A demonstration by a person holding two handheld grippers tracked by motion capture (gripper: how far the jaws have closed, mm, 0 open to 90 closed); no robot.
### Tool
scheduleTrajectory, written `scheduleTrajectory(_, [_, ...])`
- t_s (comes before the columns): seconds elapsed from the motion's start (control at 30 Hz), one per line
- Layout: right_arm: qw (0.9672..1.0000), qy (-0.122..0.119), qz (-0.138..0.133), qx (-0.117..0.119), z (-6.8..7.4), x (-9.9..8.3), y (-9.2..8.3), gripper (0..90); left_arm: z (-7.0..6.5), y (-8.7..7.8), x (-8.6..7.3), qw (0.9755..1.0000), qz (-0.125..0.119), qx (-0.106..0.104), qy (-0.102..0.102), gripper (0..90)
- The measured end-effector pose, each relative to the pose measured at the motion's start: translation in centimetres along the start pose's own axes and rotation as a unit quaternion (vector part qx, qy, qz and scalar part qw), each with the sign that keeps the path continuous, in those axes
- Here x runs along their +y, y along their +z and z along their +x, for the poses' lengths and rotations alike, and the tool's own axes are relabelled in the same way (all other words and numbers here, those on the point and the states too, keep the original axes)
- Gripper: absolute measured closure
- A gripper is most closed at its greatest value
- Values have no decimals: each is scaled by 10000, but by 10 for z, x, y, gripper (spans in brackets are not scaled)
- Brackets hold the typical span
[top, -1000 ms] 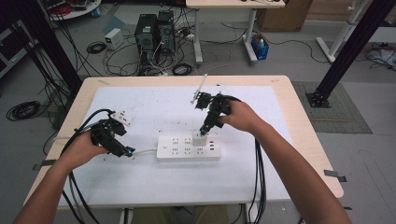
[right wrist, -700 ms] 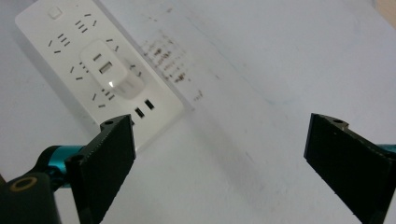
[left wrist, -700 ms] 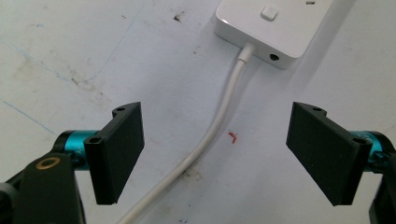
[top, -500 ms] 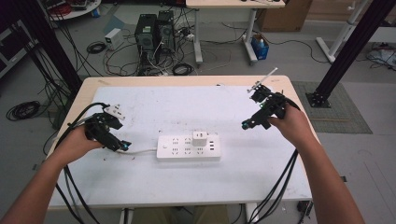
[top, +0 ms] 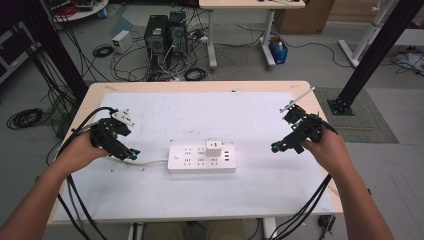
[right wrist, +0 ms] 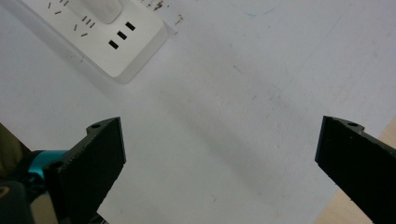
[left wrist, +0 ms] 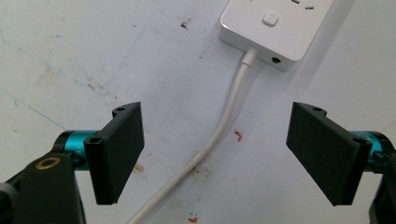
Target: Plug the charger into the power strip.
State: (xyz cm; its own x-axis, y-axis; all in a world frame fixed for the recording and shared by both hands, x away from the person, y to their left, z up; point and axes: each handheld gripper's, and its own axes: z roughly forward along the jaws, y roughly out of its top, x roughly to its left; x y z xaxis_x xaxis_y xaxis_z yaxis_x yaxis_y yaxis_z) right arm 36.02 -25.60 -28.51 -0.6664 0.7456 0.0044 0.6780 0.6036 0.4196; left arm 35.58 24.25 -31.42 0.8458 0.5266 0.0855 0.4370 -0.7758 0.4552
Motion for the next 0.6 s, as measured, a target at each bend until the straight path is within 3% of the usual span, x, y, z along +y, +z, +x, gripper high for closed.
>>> scheduleTrajectory(0.23, [9998, 124, 121, -35, 1, -6, 5, 11, 1, 2, -1, 10000, 43, -3, -12, 193])
scheduleTrajectory(0.6, [9999, 101, 135, 3, 2, -6, 11, 11, 0, 5, -4, 10000, 80, -31, -34, 193])
